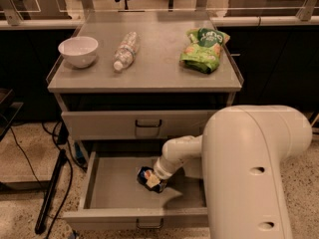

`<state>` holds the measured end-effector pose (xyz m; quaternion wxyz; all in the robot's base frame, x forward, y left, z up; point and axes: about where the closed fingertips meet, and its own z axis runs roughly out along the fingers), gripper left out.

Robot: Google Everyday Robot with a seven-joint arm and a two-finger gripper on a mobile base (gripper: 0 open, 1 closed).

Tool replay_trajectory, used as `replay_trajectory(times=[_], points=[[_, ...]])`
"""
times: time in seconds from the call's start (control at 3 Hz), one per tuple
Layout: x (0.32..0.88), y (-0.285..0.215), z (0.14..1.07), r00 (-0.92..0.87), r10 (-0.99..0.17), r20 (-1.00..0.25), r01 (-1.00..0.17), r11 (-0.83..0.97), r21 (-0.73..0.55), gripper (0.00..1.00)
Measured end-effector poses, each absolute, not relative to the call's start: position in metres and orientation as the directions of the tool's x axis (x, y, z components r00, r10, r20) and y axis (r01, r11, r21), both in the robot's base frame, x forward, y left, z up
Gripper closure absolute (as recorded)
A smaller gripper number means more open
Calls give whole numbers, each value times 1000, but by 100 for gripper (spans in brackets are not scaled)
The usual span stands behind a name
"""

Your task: Pick pepsi can from middle drawer and place on counter

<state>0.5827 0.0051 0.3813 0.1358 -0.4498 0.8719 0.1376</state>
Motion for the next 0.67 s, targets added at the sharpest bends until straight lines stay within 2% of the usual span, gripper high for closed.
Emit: replay_trajectory(times=[0.67], points=[[547,-24,457,-572,-744,-346,-805,590,63,100]])
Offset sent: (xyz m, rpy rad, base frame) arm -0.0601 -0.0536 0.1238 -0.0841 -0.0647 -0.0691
